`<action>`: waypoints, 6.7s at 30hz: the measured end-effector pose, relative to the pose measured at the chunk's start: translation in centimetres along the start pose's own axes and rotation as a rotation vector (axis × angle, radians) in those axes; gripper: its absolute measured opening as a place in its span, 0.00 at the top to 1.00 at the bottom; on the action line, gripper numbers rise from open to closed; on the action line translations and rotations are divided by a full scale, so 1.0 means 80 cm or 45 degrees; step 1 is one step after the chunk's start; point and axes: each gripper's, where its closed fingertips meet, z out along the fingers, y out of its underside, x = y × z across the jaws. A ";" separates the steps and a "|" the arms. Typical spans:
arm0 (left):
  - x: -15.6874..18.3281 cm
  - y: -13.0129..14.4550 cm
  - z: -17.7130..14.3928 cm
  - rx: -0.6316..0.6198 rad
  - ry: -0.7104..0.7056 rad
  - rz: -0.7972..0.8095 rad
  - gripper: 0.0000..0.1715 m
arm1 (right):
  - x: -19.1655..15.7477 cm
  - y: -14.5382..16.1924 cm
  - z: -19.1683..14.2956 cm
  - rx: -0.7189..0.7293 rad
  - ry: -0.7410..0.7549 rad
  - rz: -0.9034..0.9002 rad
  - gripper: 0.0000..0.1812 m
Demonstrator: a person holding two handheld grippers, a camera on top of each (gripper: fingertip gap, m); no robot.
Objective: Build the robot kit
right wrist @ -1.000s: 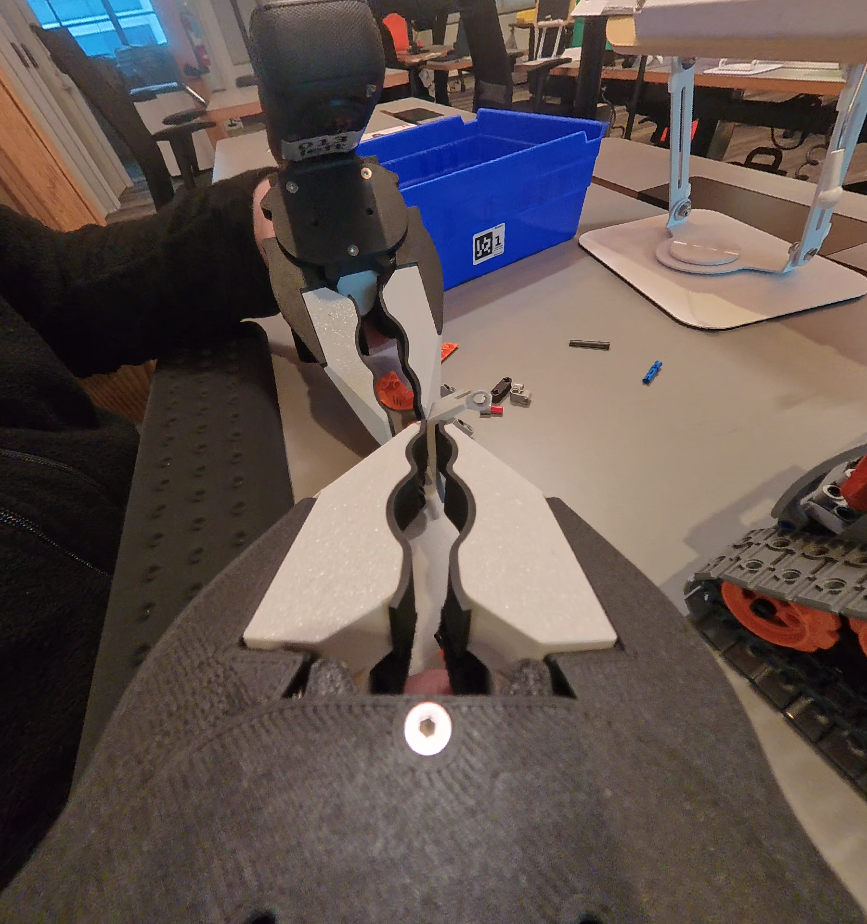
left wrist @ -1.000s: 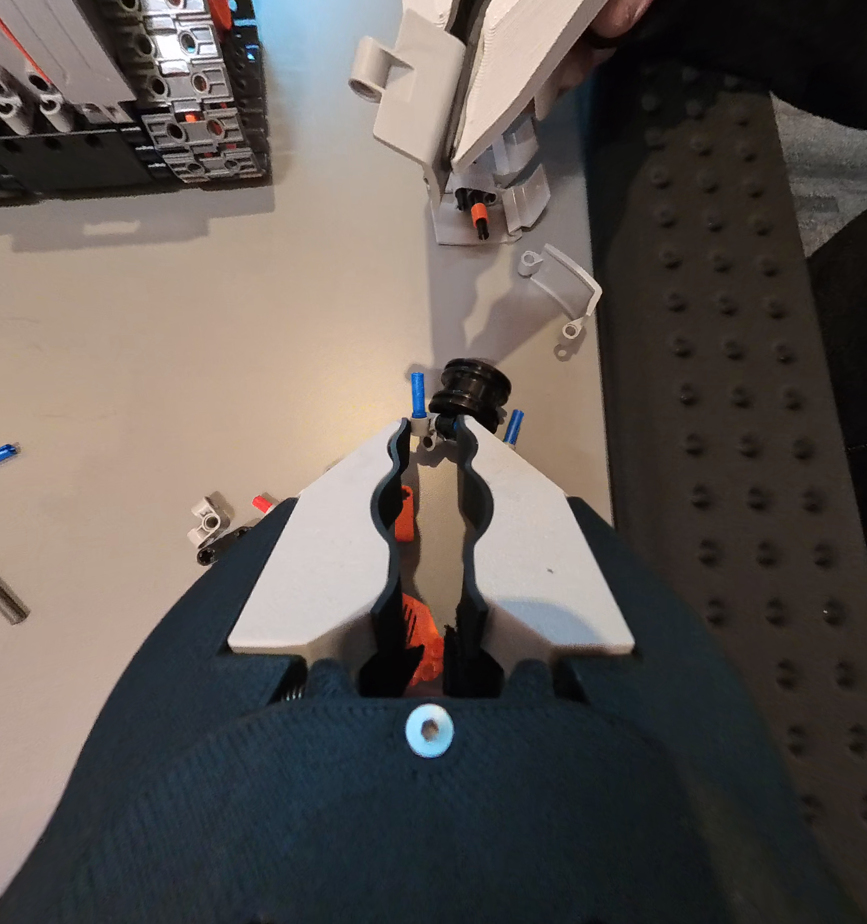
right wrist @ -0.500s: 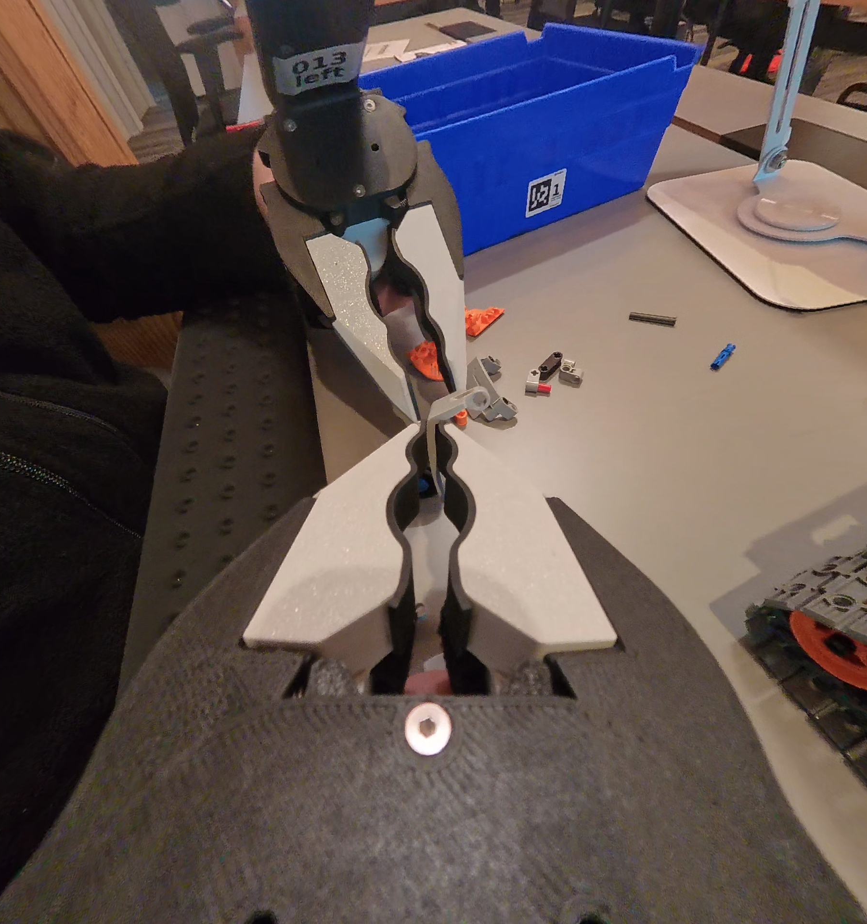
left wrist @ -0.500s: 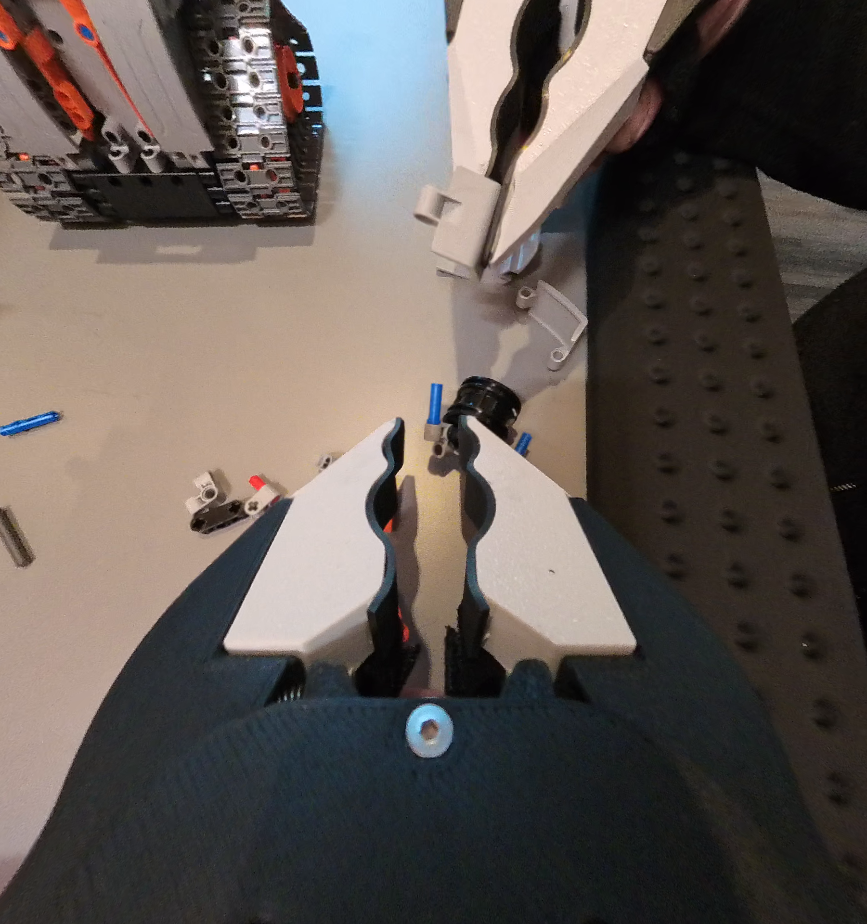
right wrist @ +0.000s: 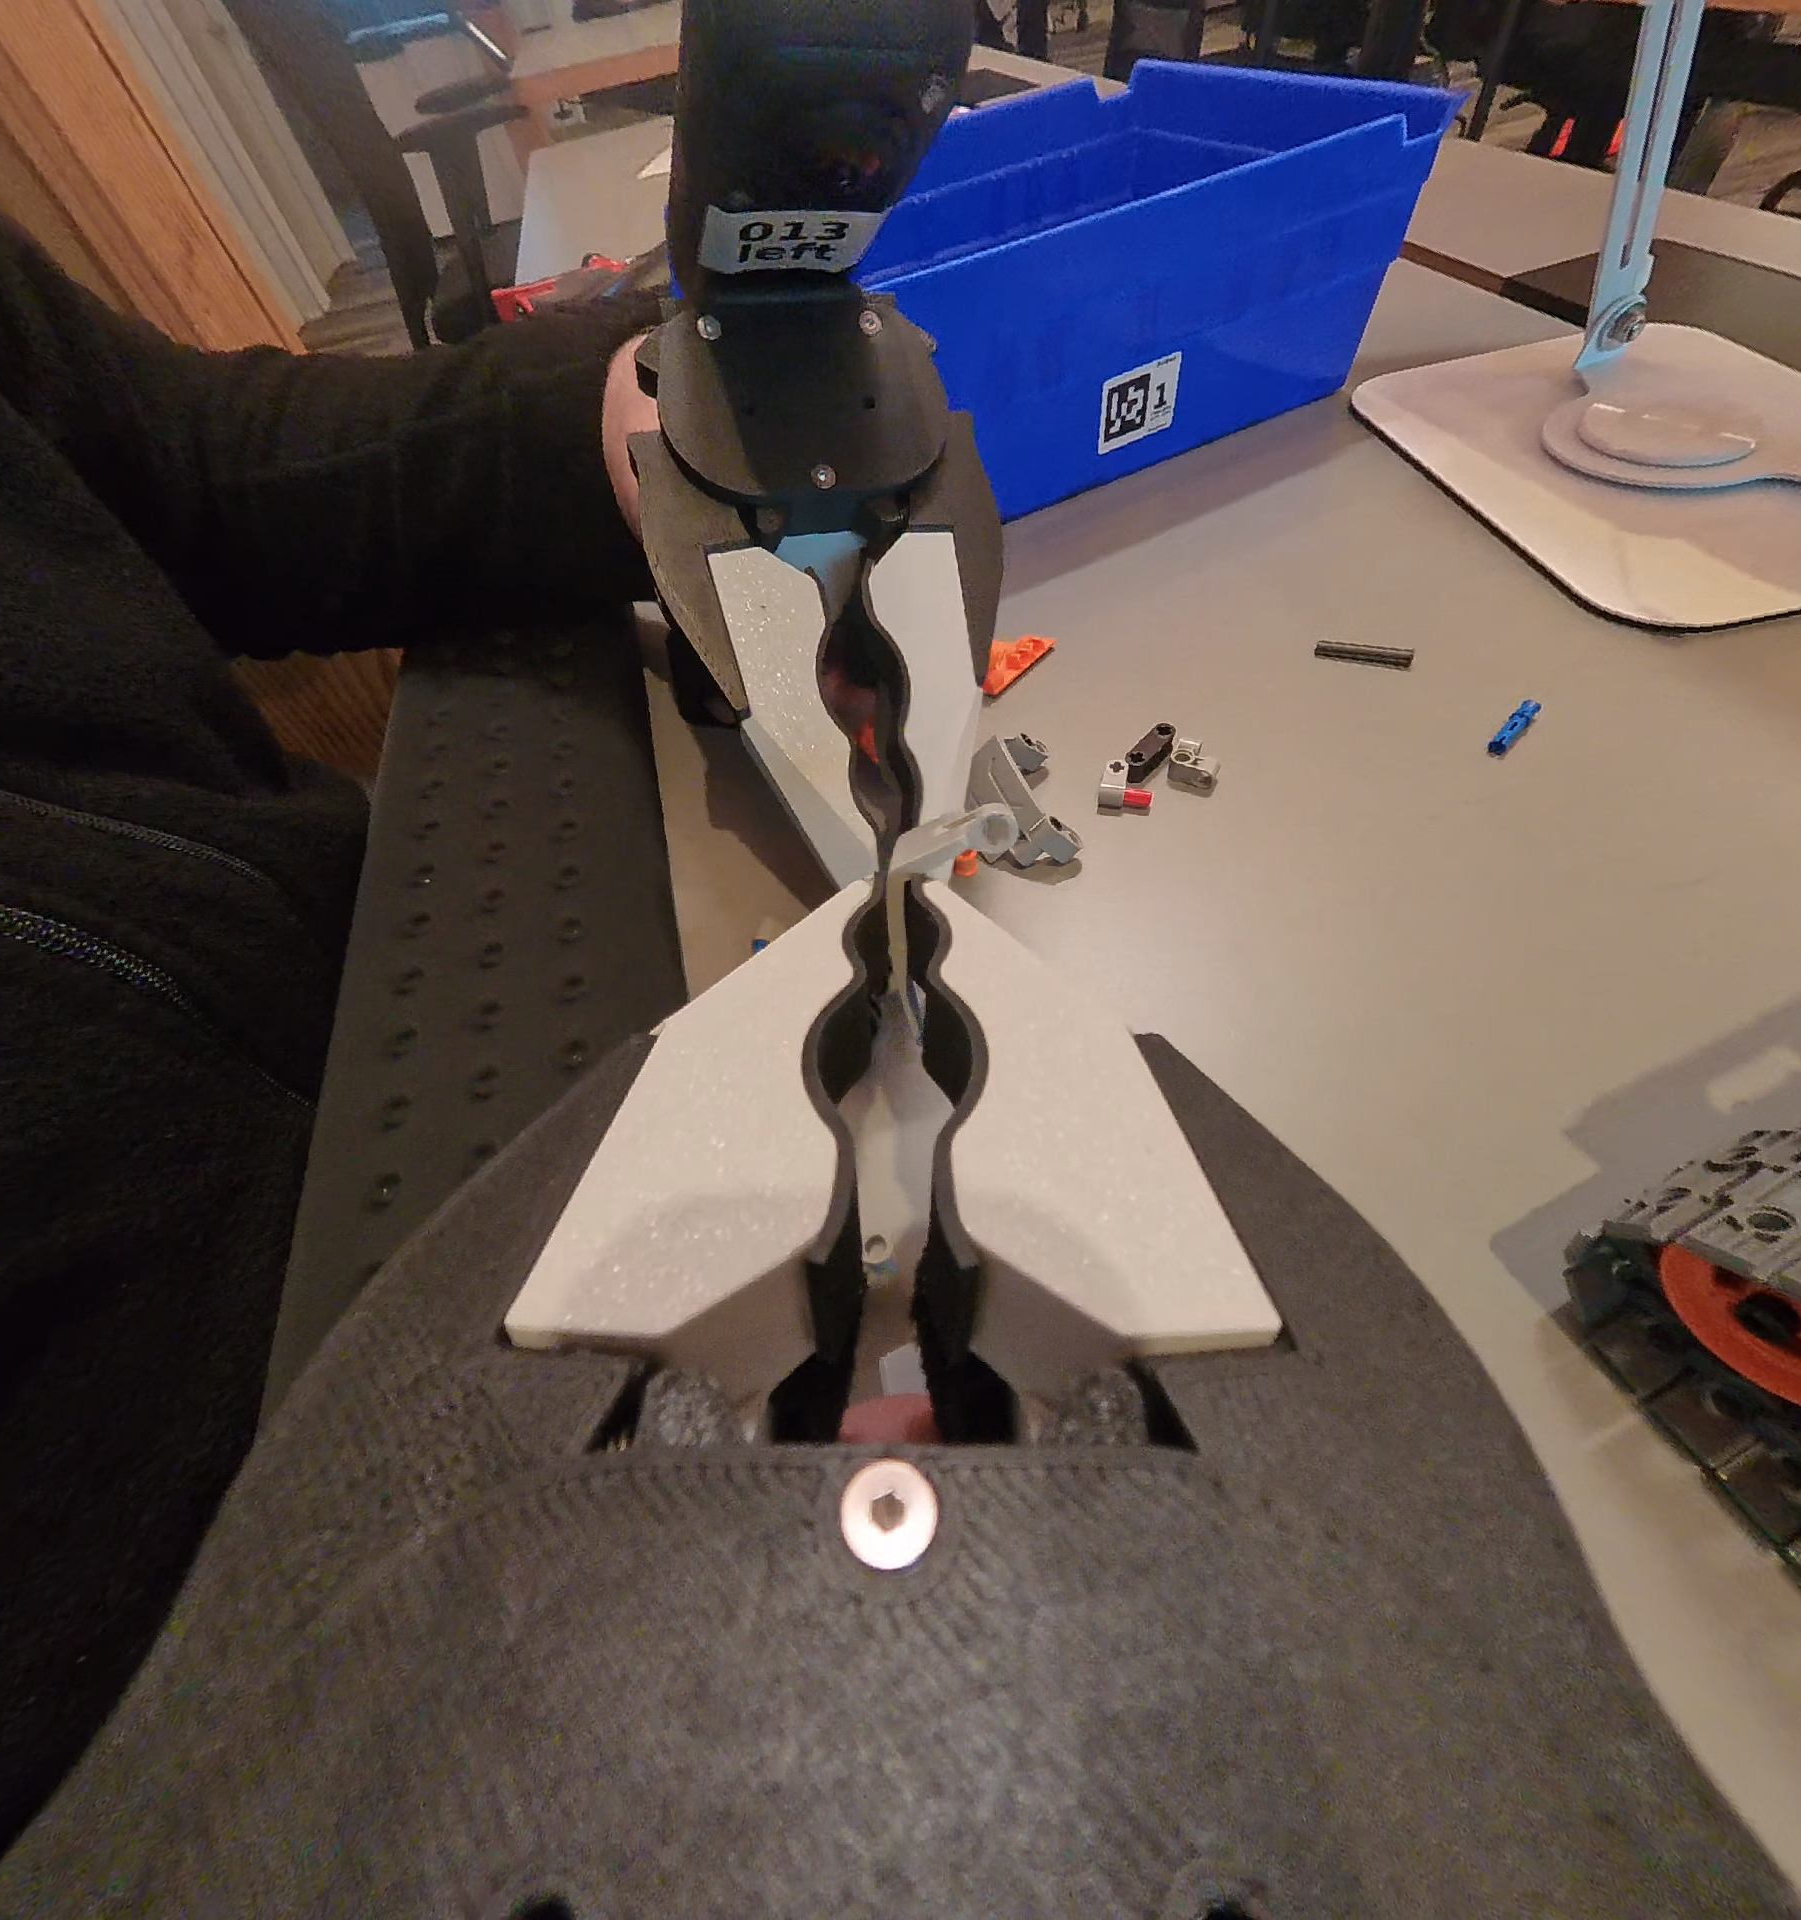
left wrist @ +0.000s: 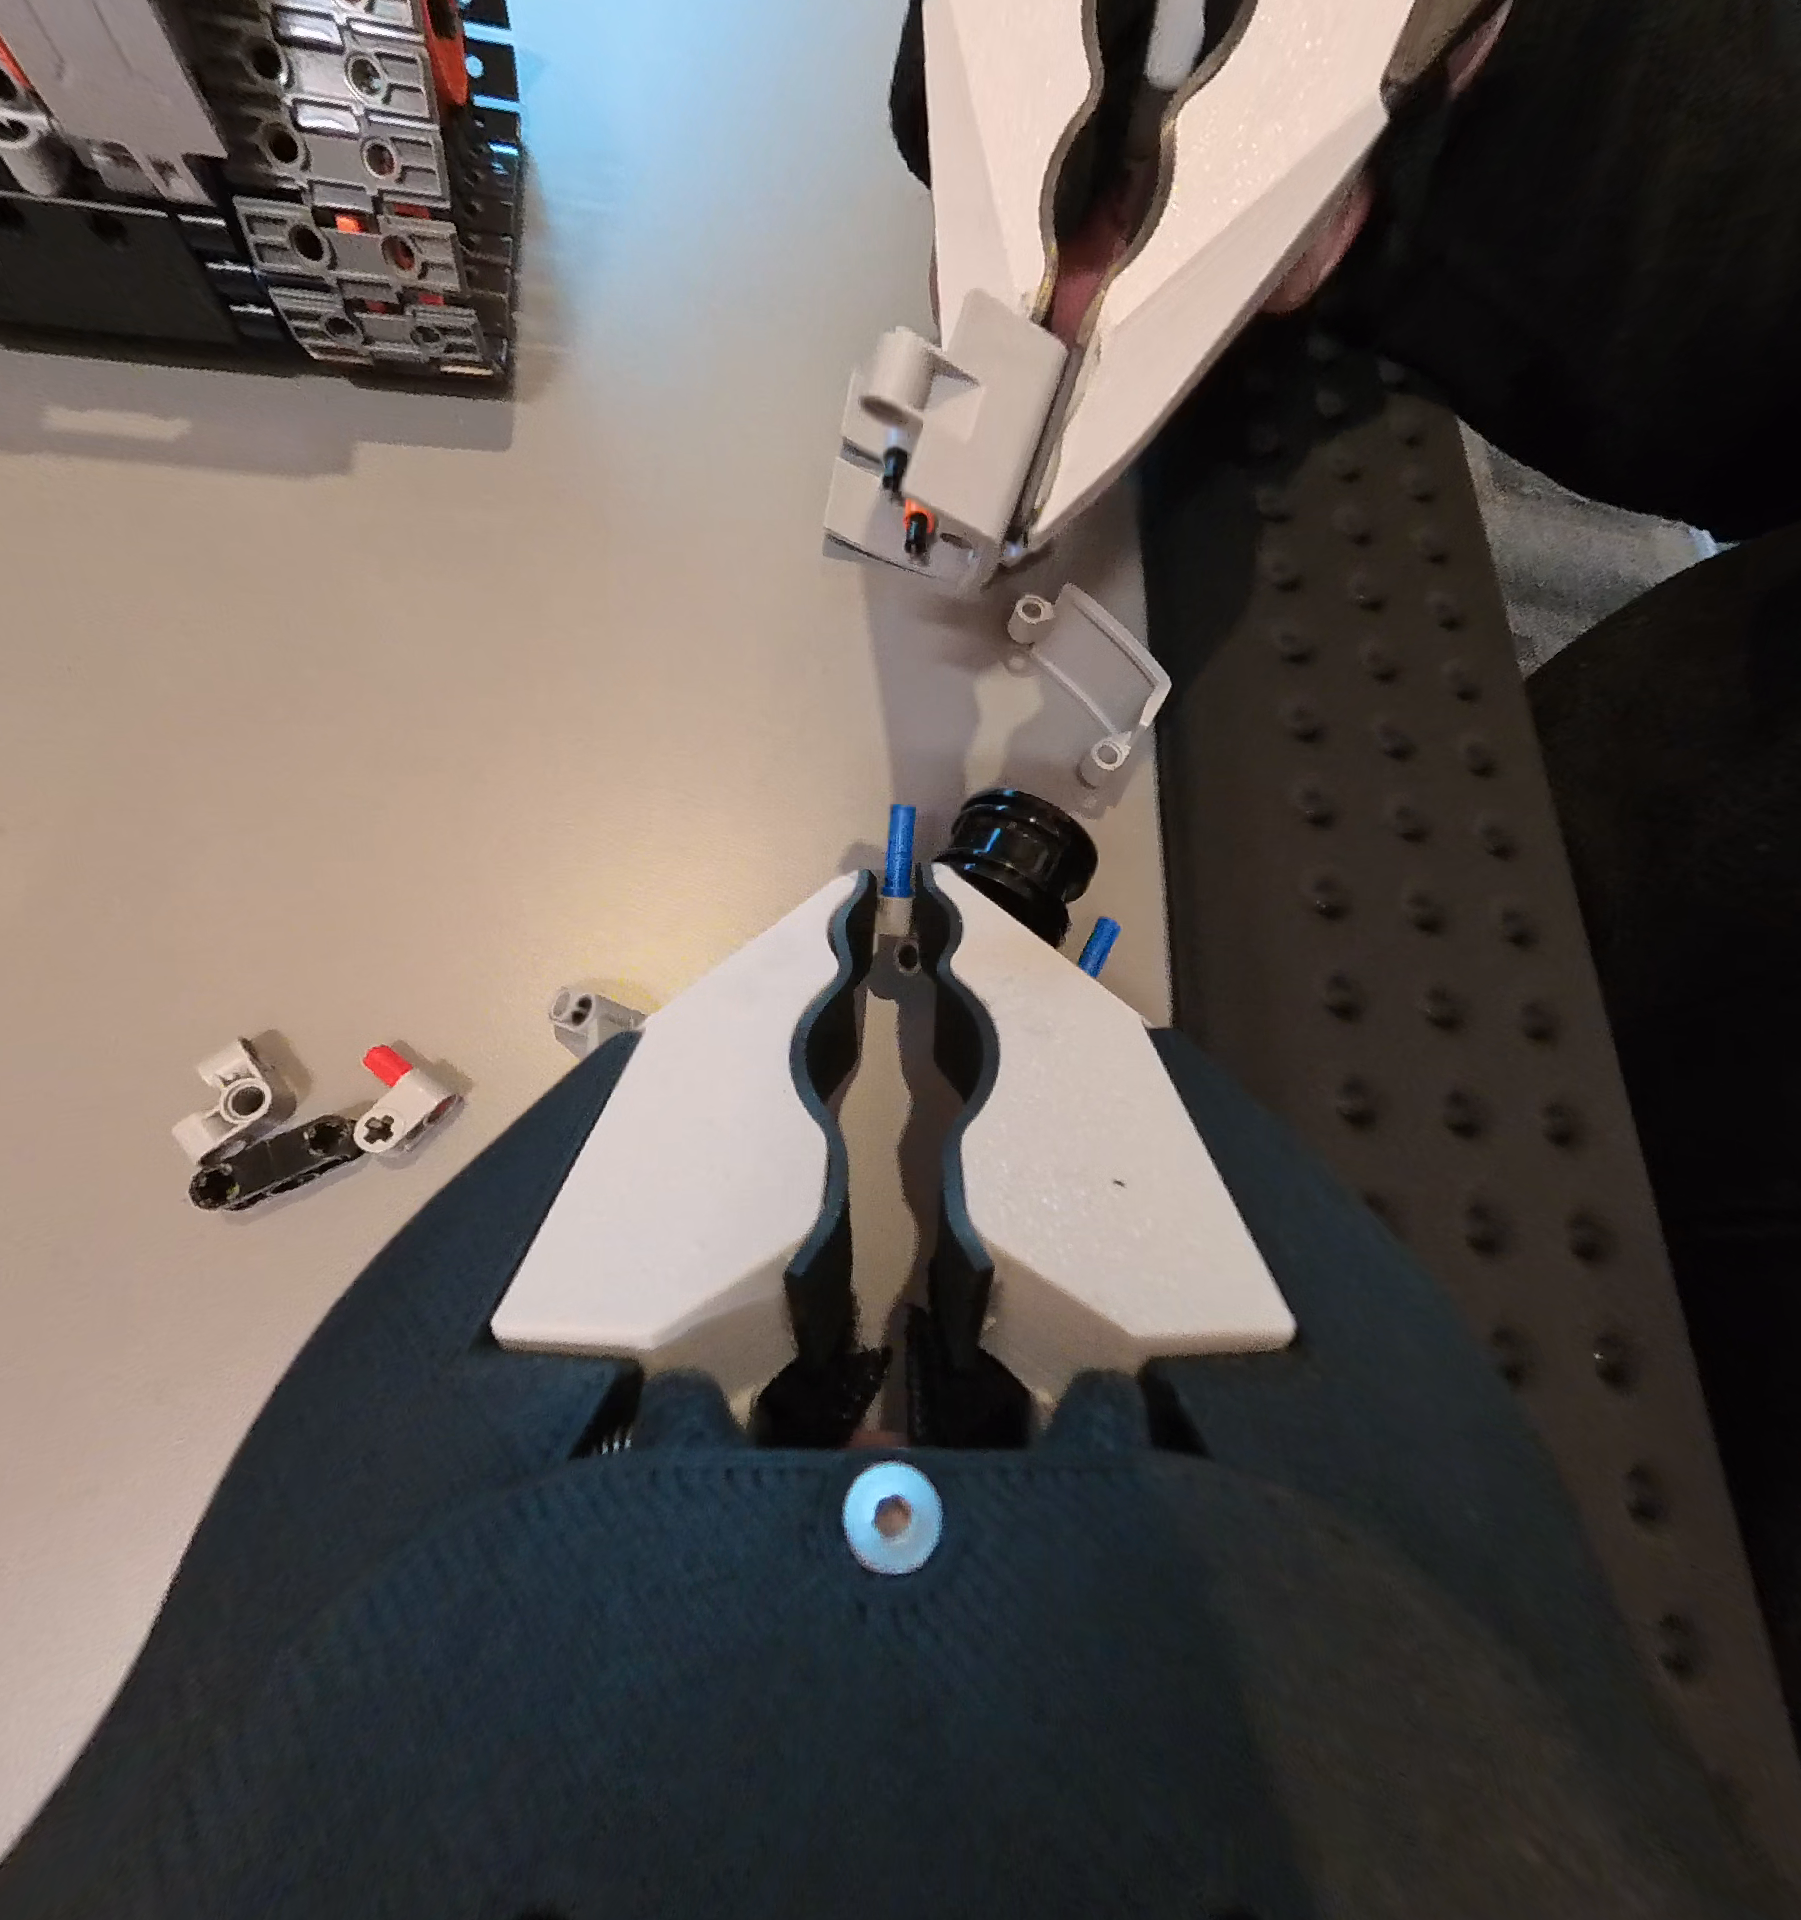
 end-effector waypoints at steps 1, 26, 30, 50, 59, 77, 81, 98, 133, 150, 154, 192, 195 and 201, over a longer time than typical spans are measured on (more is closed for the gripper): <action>0.002 0.001 -0.001 0.001 0.009 0.000 0.97 | 0.000 0.000 -0.001 0.004 -0.001 0.001 1.00; 0.021 -0.024 -0.043 0.196 -0.798 0.580 0.98 | -0.054 0.013 0.036 -0.204 -0.166 -0.038 1.00; 0.022 -0.026 -0.048 0.191 -0.878 0.645 0.99 | -0.054 0.010 0.039 -0.176 -0.170 -0.020 1.00; 0.021 -0.014 -0.043 -0.034 -1.135 0.999 0.99 | -0.053 0.021 0.046 -0.249 -0.247 0.062 1.00; 0.018 -0.005 -0.036 -0.111 -1.134 1.003 0.99 | -0.049 0.033 0.051 -0.352 -0.244 0.005 1.00; 0.019 0.000 -0.027 -0.147 -1.099 0.980 1.00 | -0.051 0.041 0.048 -0.365 -0.463 0.211 1.00; 0.020 0.000 -0.025 -0.146 -1.088 0.979 1.00 | -0.052 0.040 0.047 -0.359 -0.535 0.291 1.00; 0.021 0.002 -0.028 -0.015 -0.929 0.750 0.96 | -0.053 0.042 0.049 -0.337 -0.494 0.257 1.00; 0.038 0.025 -0.028 0.088 -0.077 -0.066 0.91 | -0.069 0.050 0.047 -0.369 -0.543 0.148 1.00; 0.033 0.030 -0.035 0.073 -0.125 -0.075 0.97 | -0.068 0.047 0.049 -0.349 -0.529 0.138 1.00; 0.036 0.024 -0.033 0.066 -0.267 0.119 0.97 | -0.069 0.045 0.052 -0.341 -0.508 0.131 1.00; 0.033 0.003 -0.027 -0.221 -0.829 0.867 0.98 | -0.064 0.045 0.043 -0.608 -0.244 -0.202 1.00; 0.033 0.003 -0.025 -0.238 -0.832 0.892 0.98 | -0.062 0.047 0.041 -0.702 -0.262 -0.274 1.00; 0.037 0.001 -0.021 -0.257 -0.790 0.913 0.98 | -0.061 0.052 0.031 -0.878 -0.342 -0.420 1.00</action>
